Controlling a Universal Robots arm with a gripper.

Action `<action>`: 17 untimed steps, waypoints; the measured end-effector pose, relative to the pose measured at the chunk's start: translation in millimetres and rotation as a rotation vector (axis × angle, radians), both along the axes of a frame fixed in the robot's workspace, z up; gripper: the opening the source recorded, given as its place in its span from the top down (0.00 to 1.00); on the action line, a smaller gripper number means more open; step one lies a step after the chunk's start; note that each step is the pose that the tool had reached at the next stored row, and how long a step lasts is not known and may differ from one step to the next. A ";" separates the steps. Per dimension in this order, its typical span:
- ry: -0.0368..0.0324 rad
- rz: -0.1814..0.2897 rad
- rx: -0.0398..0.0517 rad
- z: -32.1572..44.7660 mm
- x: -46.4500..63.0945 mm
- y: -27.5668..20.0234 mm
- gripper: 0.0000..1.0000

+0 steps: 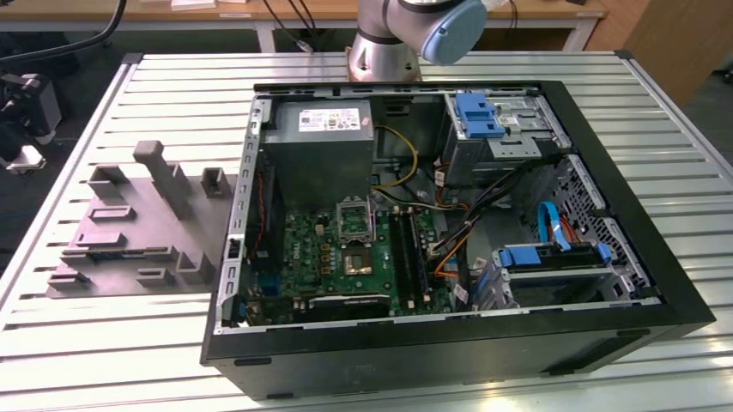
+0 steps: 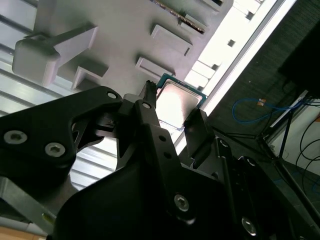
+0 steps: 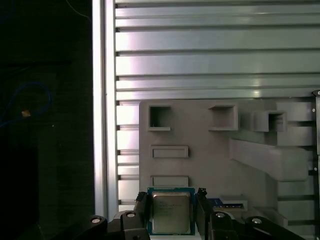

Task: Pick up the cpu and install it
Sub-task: 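Pick up the cpu and move it towards the insertion slot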

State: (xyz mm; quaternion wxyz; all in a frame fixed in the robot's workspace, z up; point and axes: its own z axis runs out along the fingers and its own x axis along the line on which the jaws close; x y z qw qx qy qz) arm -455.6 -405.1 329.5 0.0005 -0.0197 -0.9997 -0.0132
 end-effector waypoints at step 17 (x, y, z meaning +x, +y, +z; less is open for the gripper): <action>0.0000 0.000 0.0000 10.1 0.0 0.0 0.53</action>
